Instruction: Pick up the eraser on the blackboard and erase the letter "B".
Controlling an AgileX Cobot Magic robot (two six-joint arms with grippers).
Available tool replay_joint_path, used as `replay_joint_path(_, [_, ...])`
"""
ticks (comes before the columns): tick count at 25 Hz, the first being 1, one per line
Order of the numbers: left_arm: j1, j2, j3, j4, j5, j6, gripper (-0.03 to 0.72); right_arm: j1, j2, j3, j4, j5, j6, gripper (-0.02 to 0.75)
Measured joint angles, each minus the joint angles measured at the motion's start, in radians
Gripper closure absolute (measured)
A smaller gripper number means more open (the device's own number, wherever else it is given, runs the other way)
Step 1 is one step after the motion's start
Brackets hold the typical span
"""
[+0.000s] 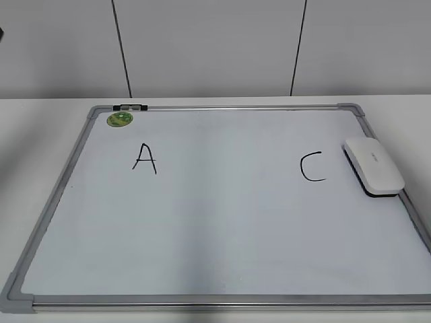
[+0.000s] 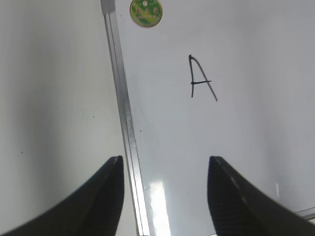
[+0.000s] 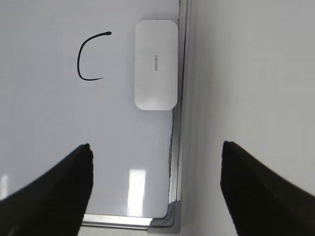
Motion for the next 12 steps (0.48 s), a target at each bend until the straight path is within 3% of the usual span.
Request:
replay_joint_path(5, [-0.053,-0.207,0.043,0.002,0.008,-0.004,0.279,0.0,-0.124,0.0,0.002,0.072,0.0,0.143])
replay_joint_path(12, [-0.074,-0.52,0.272,0.021,0.021,-0.006,0.279,0.0,-0.319,0.0,0.01,0.113,-0.016,0.145])
